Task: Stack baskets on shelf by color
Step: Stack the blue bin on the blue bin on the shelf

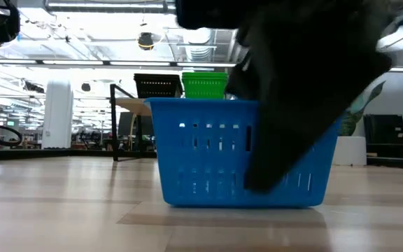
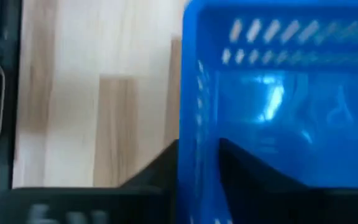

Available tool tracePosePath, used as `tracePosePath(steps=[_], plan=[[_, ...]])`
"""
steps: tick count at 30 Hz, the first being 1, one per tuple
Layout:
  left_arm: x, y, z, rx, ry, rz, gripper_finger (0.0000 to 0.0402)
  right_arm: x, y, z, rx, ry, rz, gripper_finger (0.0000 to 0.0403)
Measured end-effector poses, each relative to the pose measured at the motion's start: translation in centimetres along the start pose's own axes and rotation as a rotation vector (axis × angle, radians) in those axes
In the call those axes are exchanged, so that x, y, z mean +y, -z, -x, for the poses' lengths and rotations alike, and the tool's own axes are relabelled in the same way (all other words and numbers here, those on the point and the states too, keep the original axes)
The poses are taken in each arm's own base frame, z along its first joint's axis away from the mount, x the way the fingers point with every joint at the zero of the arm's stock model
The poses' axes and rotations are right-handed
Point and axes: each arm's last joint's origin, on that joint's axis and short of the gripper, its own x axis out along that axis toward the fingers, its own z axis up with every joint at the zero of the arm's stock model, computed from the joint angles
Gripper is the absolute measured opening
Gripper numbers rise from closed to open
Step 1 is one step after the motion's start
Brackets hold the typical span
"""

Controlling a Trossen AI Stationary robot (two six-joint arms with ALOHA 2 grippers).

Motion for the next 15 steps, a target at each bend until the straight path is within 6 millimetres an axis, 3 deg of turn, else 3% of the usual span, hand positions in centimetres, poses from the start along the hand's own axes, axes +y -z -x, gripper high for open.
tracePosePath(steps=[5, 10, 15], plan=[[0.0, 0.0, 0.0, 0.0, 0.0, 0.0, 0.0174, -0.2, -0.2, 0.7, 0.0, 0.0, 0.053, 0.0017], [0.0, 0.0, 0.0, 0.003, 0.0, -0.006, 0.0174, -0.6, -1.2, 4.0, -0.033, -0.003, 0.113, 0.0006], [0.0, 0.0, 0.0, 0.004, 0.0, -0.009, 0.0174, -2.1, -2.6, 10.7, -0.175, 0.044, 0.196, 0.0004]])
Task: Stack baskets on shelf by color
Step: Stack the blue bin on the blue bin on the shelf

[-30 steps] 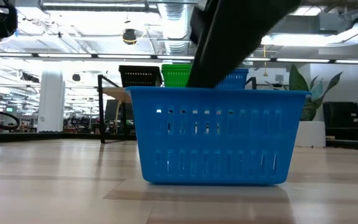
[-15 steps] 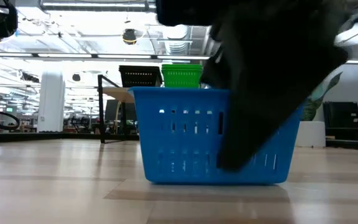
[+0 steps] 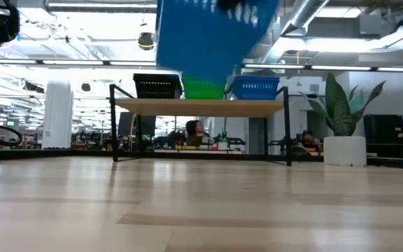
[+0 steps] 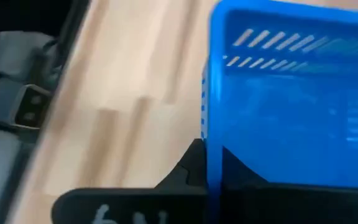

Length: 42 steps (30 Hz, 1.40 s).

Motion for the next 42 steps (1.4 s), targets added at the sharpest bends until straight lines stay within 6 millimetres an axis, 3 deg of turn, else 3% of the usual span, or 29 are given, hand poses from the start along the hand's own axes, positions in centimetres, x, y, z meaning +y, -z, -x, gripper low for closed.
tracePosePath(steps=[6, 11, 17, 24, 32, 38, 42], plan=[[0.0, 0.0, 0.0, 0.005, 0.001, 0.0, 0.0174, -4.0, -0.9, 8.8, -0.173, 0.299, 0.123, 0.0003], [0.0, 0.0, 0.0, 0.008, 0.003, -0.004, 0.0174, -9.3, -0.2, 15.2, -0.226, 0.517, 0.124, 0.0004], [0.0, 0.0, 0.0, 0.009, 0.002, -0.008, 0.0174, -16.3, 2.3, 19.7, -0.146, 0.643, 0.027, 0.0005], [0.0, 0.0, 0.0, 0.009, 0.001, -0.028, 0.0174, -22.2, 4.3, 20.8, -0.079, 0.574, 0.042, 0.0005], [0.1, 0.0, 0.0, 0.009, 0.001, -0.027, 0.0174, -27.4, 6.2, 18.1, 0.118, 0.515, 0.017, 0.0003], [0.1, 0.0, 0.0, 0.009, 0.0, -0.031, 0.0174, -30.2, 7.2, 16.1, 0.199, 0.478, 0.013, 0.0009], [0.1, 0.0, 0.0, 0.009, 0.0, -0.036, 0.0174, -31.2, 7.7, 15.8, 0.206, 0.431, 0.013, 0.0008]])
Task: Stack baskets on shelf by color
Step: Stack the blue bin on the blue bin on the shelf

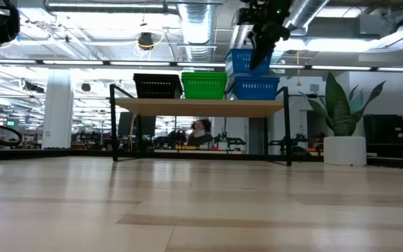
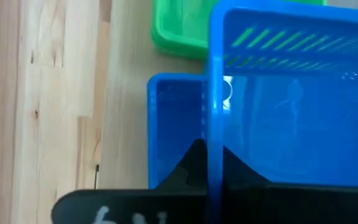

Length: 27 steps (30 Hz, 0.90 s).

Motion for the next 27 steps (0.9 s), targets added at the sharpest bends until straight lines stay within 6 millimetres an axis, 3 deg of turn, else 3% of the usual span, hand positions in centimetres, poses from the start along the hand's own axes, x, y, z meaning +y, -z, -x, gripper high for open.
tracePosePath(steps=[8, 27], plan=[[0.0, 0.0, 0.0, -0.014, -0.005, -0.039, 0.0174, -1.0, 0.9, 0.3, -0.009, -0.012, -0.035, 0.0011], [0.0, -0.1, 0.0, -0.018, -0.007, -0.055, 0.0174, -1.3, 1.5, -0.2, -0.024, -0.121, -0.061, 0.0021]])
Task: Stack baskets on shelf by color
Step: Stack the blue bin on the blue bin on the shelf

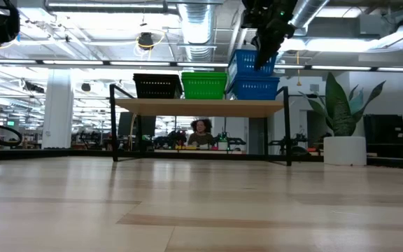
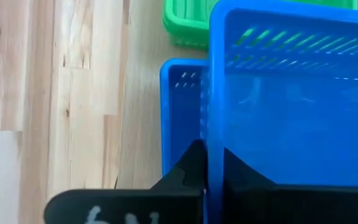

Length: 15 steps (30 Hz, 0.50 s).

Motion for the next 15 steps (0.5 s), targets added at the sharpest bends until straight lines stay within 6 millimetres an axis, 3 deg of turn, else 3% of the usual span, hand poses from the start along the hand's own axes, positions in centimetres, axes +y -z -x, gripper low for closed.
tracePosePath(steps=[15], plan=[[0.0, 0.0, 0.0, 0.0, 0.0, 0.003, 0.0174, -0.06, 0.19, -0.06, 0.015, -0.007, -0.04, 0.0064]])
